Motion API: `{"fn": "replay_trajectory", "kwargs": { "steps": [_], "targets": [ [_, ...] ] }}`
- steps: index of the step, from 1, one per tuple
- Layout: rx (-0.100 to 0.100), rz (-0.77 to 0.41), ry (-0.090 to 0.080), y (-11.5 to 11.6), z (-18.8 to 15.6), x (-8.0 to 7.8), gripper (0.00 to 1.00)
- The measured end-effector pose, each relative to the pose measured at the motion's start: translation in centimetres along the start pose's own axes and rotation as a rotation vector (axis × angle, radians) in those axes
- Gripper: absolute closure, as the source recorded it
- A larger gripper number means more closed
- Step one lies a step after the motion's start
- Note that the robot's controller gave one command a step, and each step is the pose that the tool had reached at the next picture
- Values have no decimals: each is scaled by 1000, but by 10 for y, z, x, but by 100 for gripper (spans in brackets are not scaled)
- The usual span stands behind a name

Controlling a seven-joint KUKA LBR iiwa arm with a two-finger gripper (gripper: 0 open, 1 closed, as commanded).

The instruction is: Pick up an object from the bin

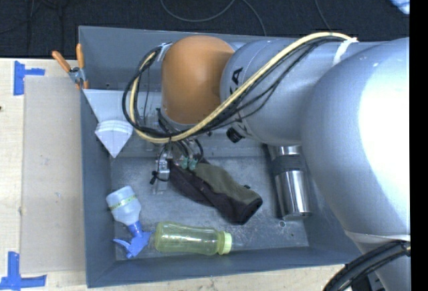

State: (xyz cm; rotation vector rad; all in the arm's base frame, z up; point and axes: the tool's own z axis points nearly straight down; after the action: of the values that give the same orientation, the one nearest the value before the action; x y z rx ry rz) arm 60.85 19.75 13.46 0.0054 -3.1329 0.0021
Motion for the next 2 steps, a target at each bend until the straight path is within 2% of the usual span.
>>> {"fn": "replay_trajectory", "kwargs": {
  "steps": [1, 2],
  "targets": [
    [-1, 3, -7, -1, -5, -2, 0],
    [-2, -51, -3, -49, 6, 1, 0]
  ]
}}
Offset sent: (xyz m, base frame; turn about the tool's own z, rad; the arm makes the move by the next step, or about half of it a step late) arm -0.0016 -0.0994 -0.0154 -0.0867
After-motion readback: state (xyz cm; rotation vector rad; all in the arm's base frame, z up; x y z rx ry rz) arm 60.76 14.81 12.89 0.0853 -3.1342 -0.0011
